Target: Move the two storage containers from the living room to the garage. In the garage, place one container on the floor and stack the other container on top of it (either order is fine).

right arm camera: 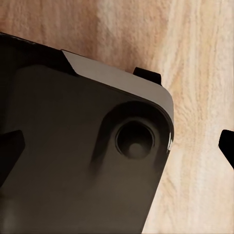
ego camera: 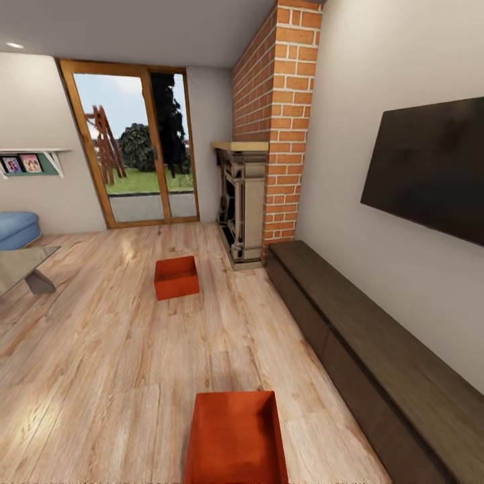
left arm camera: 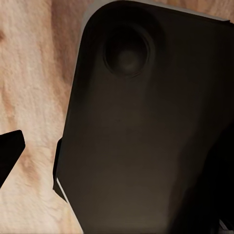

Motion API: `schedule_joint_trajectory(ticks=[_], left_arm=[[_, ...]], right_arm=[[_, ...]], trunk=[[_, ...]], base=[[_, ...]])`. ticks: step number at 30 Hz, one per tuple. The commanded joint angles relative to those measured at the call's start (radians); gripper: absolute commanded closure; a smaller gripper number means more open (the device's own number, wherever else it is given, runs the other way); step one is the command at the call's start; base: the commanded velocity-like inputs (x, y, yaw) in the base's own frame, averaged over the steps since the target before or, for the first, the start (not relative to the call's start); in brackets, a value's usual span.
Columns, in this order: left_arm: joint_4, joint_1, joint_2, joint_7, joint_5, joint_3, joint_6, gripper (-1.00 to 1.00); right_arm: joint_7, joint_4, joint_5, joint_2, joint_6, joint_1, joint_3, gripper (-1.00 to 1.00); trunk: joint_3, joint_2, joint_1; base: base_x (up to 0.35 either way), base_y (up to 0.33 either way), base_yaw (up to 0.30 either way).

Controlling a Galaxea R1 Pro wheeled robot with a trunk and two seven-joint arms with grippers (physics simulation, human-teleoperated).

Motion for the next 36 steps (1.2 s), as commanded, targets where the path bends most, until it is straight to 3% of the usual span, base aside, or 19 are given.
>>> schedule_joint_trajectory(ticks=[1,36], left_arm=[[0.000,0.000,0.000,0.000,0.003,0.003,-0.003,-1.00],[0.000,0.000,0.000,0.000,0.002,0.003,-0.003,-1.00]], right_arm=[[0.002,0.003,0.001,0.000,-0.006,-0.001,0.001,-1.00],[0.005,0.003,0.001,0.008,-0.001,-0.001,0.002,-1.00]], trunk=[[-0.002,0.000,0.000],[-0.057,0.000,0.000]], base=[[0.000,0.000,0.000],[0.000,0.000,0.000]])
